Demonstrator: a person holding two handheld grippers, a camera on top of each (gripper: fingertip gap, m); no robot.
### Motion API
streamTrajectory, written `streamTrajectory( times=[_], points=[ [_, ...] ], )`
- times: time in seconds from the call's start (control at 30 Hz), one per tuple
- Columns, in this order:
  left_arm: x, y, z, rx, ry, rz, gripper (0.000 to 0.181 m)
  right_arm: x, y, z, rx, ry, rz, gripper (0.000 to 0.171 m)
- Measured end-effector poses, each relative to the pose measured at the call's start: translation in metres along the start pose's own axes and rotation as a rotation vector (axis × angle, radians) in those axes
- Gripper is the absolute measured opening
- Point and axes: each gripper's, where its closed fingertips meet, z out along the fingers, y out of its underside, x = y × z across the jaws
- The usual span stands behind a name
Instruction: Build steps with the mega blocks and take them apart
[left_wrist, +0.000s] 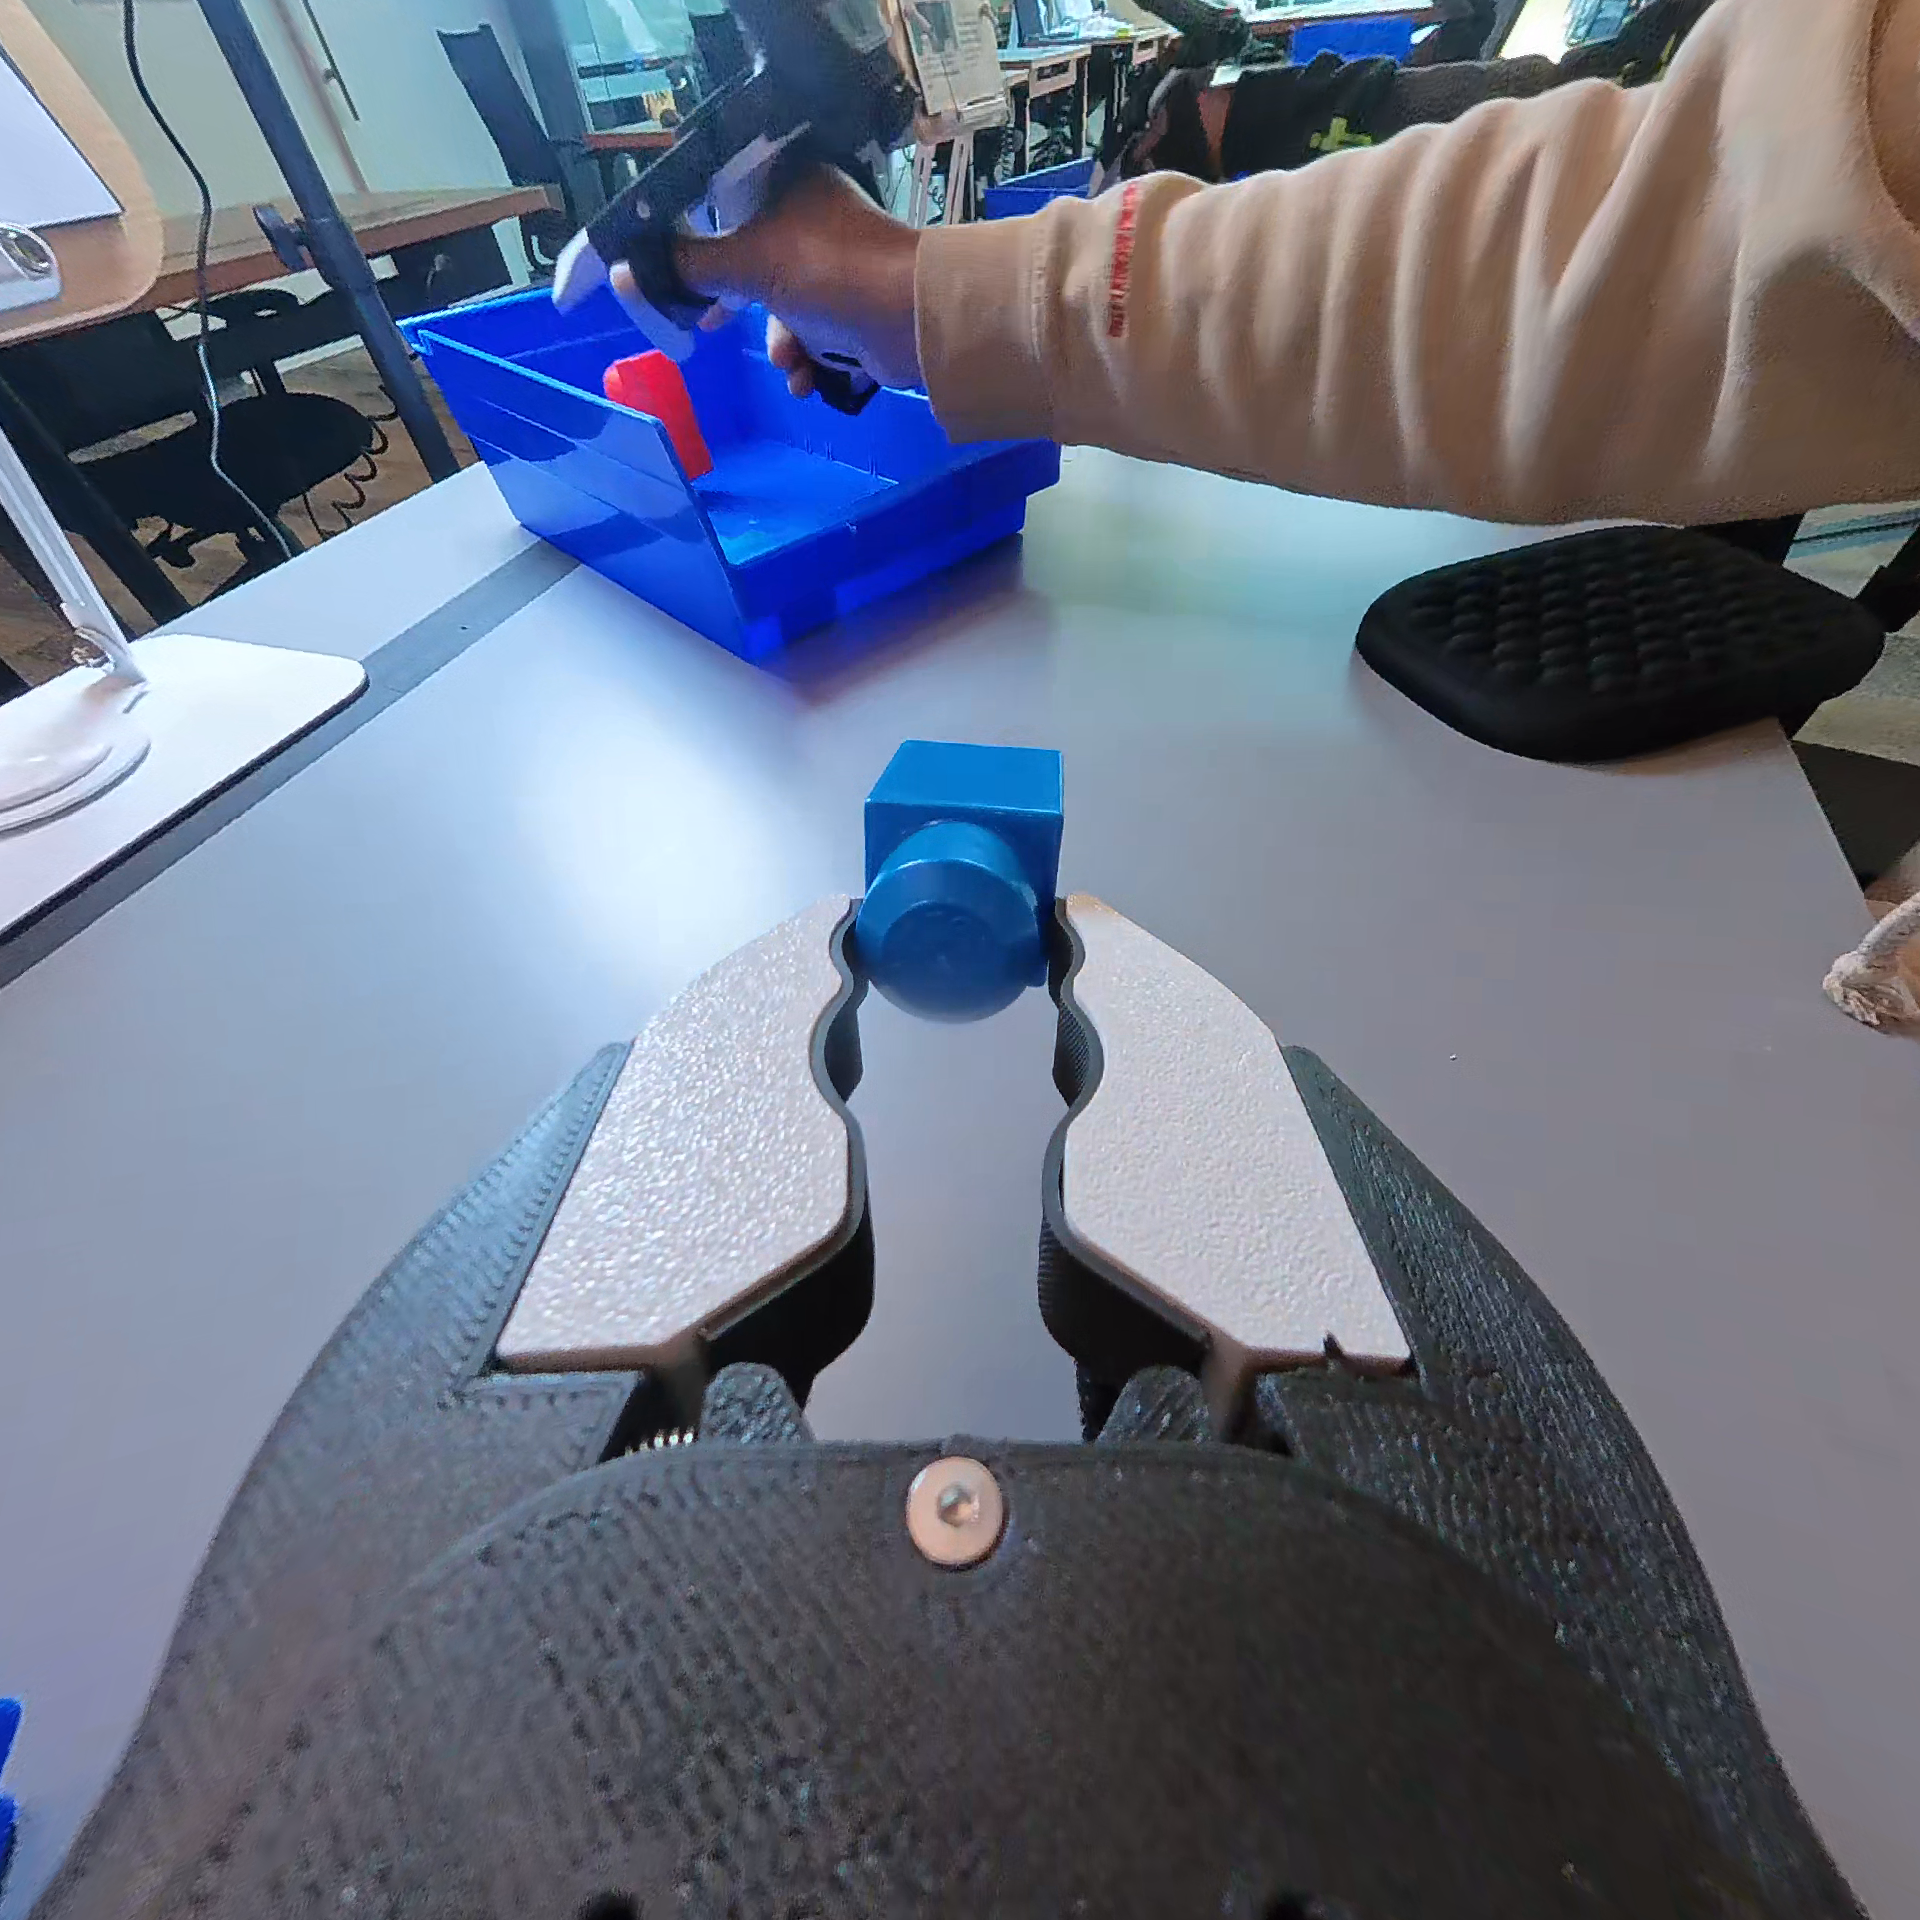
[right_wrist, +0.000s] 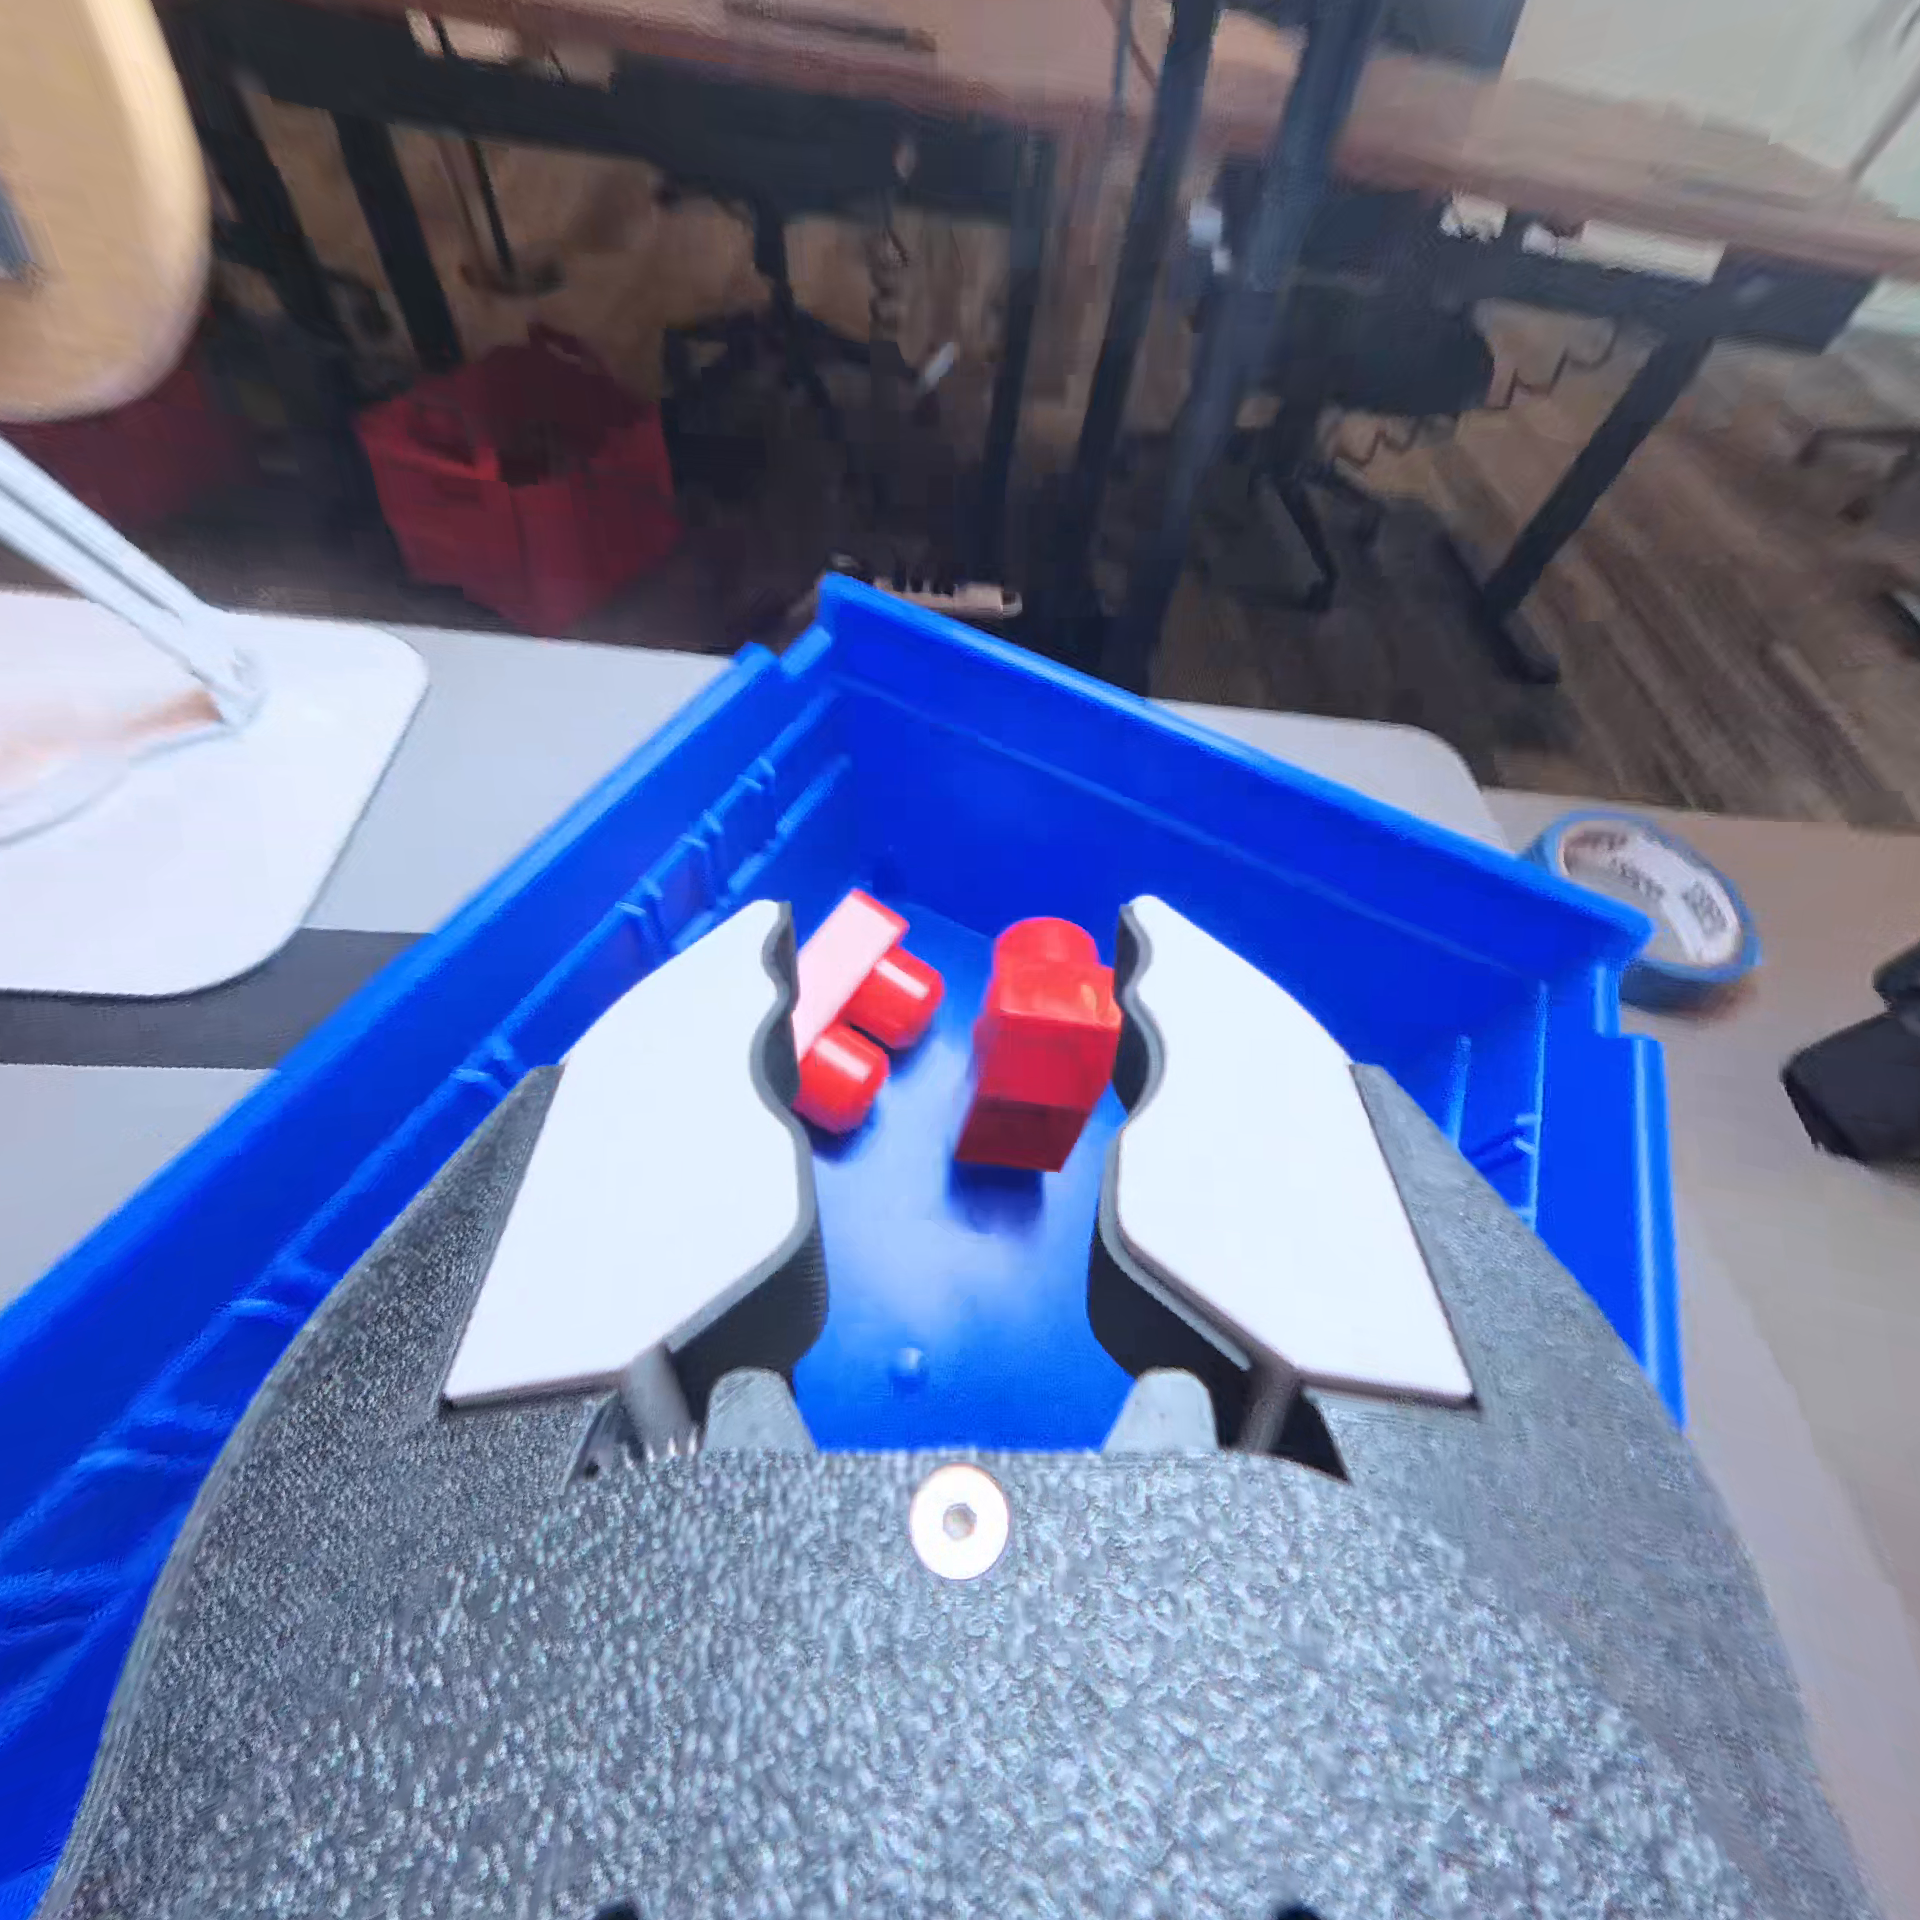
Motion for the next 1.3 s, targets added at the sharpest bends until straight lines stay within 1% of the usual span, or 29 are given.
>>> streamTrajectory(
  times=[0.07,0.1,0.17,0.23,0.3,0.37,0.43,0.47,0.5,0.53,0.6,0.67,0.73,0.8,0.87,0.9,0.97,1.03,1.1,1.13,1.2,1.23,1.3],
  points=[
    [-0.001,0.0,0.0,0.002,0.004,-0.003,0.033,-0.035,-0.023,-0.03,0.128,-0.132,-0.044,0.06],
    [-0.001,0.0,0.001,-0.001,0.008,-0.008,0.033,-0.063,-0.031,-0.052,0.187,-0.253,-0.077,0.058],
    [0.0,0.004,0.004,-0.022,0.016,-0.021,0.033,-0.134,-0.034,-0.116,0.277,-0.612,-0.182,0.051],
    [0.003,0.009,0.007,-0.061,0.017,-0.027,0.033,-0.197,-0.013,-0.192,0.286,-0.952,-0.316,0.051],
    [0.01,0.012,0.011,-0.097,0.039,-0.016,0.033,-0.243,0.023,-0.256,0.245,-1.195,-0.463,0.051],
    [0.019,0.013,0.014,-0.113,0.06,0.013,0.033,-0.274,0.061,-0.297,0.179,-1.328,-0.599,0.051],
    [0.027,0.013,0.017,-0.12,0.072,0.044,0.033,-0.295,0.097,-0.319,0.096,-1.392,-0.725,0.055],
    [0.032,0.011,0.018,-0.113,0.085,0.051,0.033,-0.302,0.114,-0.326,0.049,-1.421,-0.774,0.054],
    [0.037,0.008,0.018,-0.102,0.1,0.055,0.033,-0.307,0.126,-0.328,0.02,-1.418,-0.816,0.044],
    [0.037,0.009,0.018,-0.112,0.091,0.069,0.033,-0.31,0.132,-0.327,0.03,-1.396,-0.838,0.034],
    [0.032,-0.002,0.015,-0.045,0.053,0.068,0.033,-0.305,0.13,-0.323,0.021,-1.369,-0.836,0.034],
    [0.012,-0.016,0.006,0.022,-0.038,0.018,0.036,-0.285,0.108,-0.312,0.025,-1.319,-0.762,0.033],
    [-0.011,-0.023,-0.007,0.07,-0.109,-0.036,0.037,-0.248,0.071,-0.28,0.065,-1.134,-0.658,0.033],
    [-0.032,-0.025,-0.02,0.097,-0.172,-0.086,0.036,-0.192,0.04,-0.229,0.012,-0.839,-0.506,0.033],
    [-0.05,-0.029,-0.032,0.119,-0.242,-0.091,0.035,-0.132,0.035,-0.182,-0.097,-0.574,-0.392,0.034],
    [-0.057,-0.03,-0.037,0.121,-0.276,-0.086,0.034,-0.107,0.037,-0.162,-0.135,-0.468,-0.36,0.034],
    [-0.074,-0.029,-0.049,0.108,-0.359,-0.088,0.033,-0.076,0.055,-0.134,-0.237,-0.337,-0.311,0.034],
    [-0.095,-0.033,-0.069,0.122,-0.454,-0.129,0.033,-0.066,0.076,-0.116,-0.328,-0.281,-0.291,0.034],
    [-0.121,-0.037,-0.097,0.143,-0.558,-0.186,0.032,-0.063,0.094,-0.107,-0.405,-0.264,-0.279,0.034],
    [-0.134,-0.039,-0.113,0.156,-0.615,-0.206,0.032,-0.061,0.097,-0.104,-0.415,-0.259,-0.263,0.034],
    [-0.159,-0.04,-0.148,0.16,-0.73,-0.23,0.032,-0.063,0.097,-0.105,-0.405,-0.284,-0.231,0.036],
    [-0.17,-0.039,-0.164,0.15,-0.786,-0.232,0.032,-0.065,0.093,-0.108,-0.382,-0.305,-0.217,0.045],
    [-0.188,-0.033,-0.191,0.107,-0.87,-0.242,0.033,-0.07,0.077,-0.119,-0.298,-0.343,-0.206,0.055]
  ],
)
